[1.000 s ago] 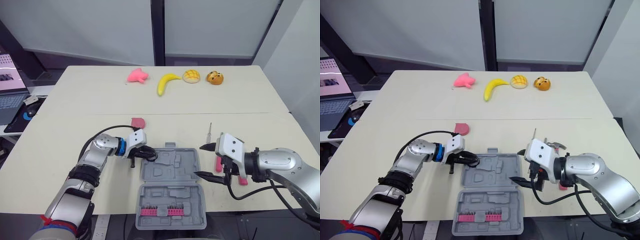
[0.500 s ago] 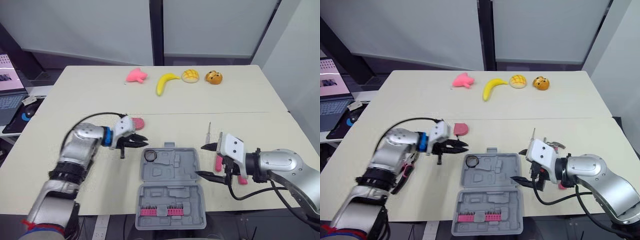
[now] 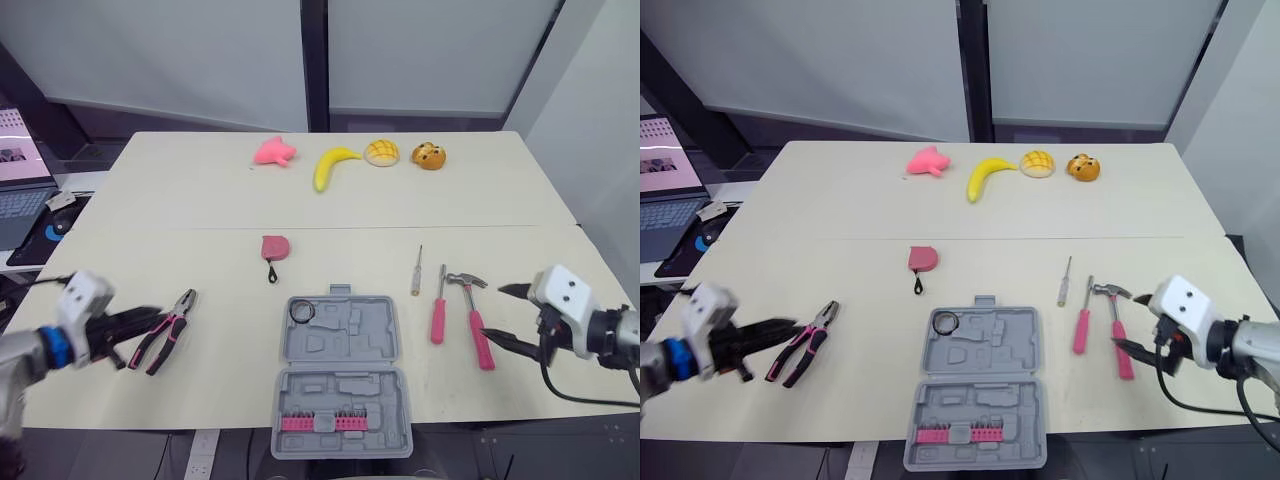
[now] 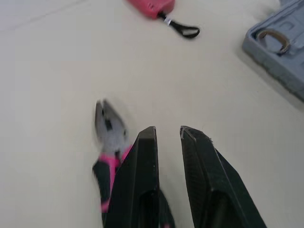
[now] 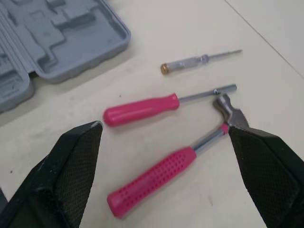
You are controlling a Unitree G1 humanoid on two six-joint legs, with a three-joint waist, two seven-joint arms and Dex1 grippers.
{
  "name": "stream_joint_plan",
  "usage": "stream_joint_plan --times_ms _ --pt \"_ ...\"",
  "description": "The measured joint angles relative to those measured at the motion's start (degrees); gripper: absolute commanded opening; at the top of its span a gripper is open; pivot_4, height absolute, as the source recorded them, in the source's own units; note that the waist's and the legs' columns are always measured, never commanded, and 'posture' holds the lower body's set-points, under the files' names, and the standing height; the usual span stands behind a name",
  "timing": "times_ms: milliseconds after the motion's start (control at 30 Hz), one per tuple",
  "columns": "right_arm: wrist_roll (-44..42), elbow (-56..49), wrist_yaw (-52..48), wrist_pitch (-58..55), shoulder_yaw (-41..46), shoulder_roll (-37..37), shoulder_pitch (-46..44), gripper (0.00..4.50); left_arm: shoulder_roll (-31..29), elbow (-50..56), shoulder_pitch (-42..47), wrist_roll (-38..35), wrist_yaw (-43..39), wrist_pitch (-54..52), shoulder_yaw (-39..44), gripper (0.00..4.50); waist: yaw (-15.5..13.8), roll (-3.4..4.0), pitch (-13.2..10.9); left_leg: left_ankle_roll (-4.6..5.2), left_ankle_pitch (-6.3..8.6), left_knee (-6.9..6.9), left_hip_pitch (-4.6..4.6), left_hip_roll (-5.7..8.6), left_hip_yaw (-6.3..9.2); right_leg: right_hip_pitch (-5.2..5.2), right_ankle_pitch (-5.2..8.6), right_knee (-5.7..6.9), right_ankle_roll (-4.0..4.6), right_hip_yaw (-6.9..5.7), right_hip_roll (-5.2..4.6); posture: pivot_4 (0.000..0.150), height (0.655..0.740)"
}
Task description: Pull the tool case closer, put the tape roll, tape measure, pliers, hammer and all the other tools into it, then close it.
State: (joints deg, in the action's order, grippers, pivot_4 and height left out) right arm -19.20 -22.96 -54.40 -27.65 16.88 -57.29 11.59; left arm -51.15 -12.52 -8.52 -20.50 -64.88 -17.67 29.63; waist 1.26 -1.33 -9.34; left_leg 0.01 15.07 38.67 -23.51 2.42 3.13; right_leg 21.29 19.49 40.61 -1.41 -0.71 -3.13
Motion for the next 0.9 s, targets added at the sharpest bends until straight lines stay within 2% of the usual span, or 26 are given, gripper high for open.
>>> stream_joint_plan --times_ms 100,167,233,267,400,733,900 --pt "1.6 3.2 -1.0 3.8 1.4 0.0 3.2 4.50 2.9 0.2 -7.4 -1.1 3.1 -0.6 5.6 1.63 -0.3 0.01 0.0 0.00 0.01 -0.01 0.03 -0.02 -0.01 -0.08 0.00 -0.11 0.00 -0.01 -0.01 0.150 0.7193" --pt "2.4 5.2 -2.1 5.9 2.2 0.0 5.1 4.50 4.8 -0.4 -11.1 -1.6 4.8 -0.7 8.2 2.31 -0.5 0.01 0.0 0.00 0.01 -0.01 0.04 -0.03 -0.01 -0.11 0.00 -0.18 0.00 -0.01 -0.01 0.150 0.7193" --pt "2.6 6.7 -3.1 6.8 2.3 0.0 6.2 4.50 5.6 -1.4 -13.1 -2.0 5.6 -0.8 9.4 2.80 -0.9 -0.01 0.0 0.00 0.01 -0.01 0.06 -0.05 -0.01 -0.13 0.00 -0.20 0.00 -0.02 -0.01 0.150 0.7193" --pt "2.8 8.1 -4.0 7.9 2.3 0.0 7.4 4.50 6.0 -2.7 -14.4 -2.1 5.9 -0.6 10.2 3.25 -1.3 -0.01 0.0 0.00 0.01 -0.01 0.06 -0.05 -0.01 -0.15 0.00 -0.23 0.00 -0.02 -0.02 0.150 0.7193" --pt "3.5 10.9 -6.8 9.9 2.3 -0.3 9.7 4.50 7.6 -3.9 -16.1 -2.3 7.0 0.4 11.0 4.48 -1.9 0.03 0.0 0.00 0.02 -0.01 0.06 -0.05 -0.02 -0.17 -0.01 -0.35 -0.02 -0.02 -0.05 0.150 0.7193" --pt "4.5 14.1 -9.0 12.1 2.0 -0.7 6.3 4.50 8.4 -0.2 -17.5 -5.2 8.1 0.5 11.3 4.48 -1.7 0.10 0.1 -0.01 0.03 -0.07 0.06 -0.08 -0.03 -0.19 -0.01 -0.41 -0.01 -0.03 -0.04 0.150 0.7193" --pt "1.5 9.7 -9.1 8.4 0.4 0.0 -0.1 4.50 12.3 12.0 -17.3 -10.3 12.7 -5.3 12.2 4.48 -1.6 0.14 0.1 -0.01 0.03 -0.07 0.06 -0.09 -0.03 -0.20 -0.01 -0.44 -0.02 -0.04 -0.04 0.150 0.7193"
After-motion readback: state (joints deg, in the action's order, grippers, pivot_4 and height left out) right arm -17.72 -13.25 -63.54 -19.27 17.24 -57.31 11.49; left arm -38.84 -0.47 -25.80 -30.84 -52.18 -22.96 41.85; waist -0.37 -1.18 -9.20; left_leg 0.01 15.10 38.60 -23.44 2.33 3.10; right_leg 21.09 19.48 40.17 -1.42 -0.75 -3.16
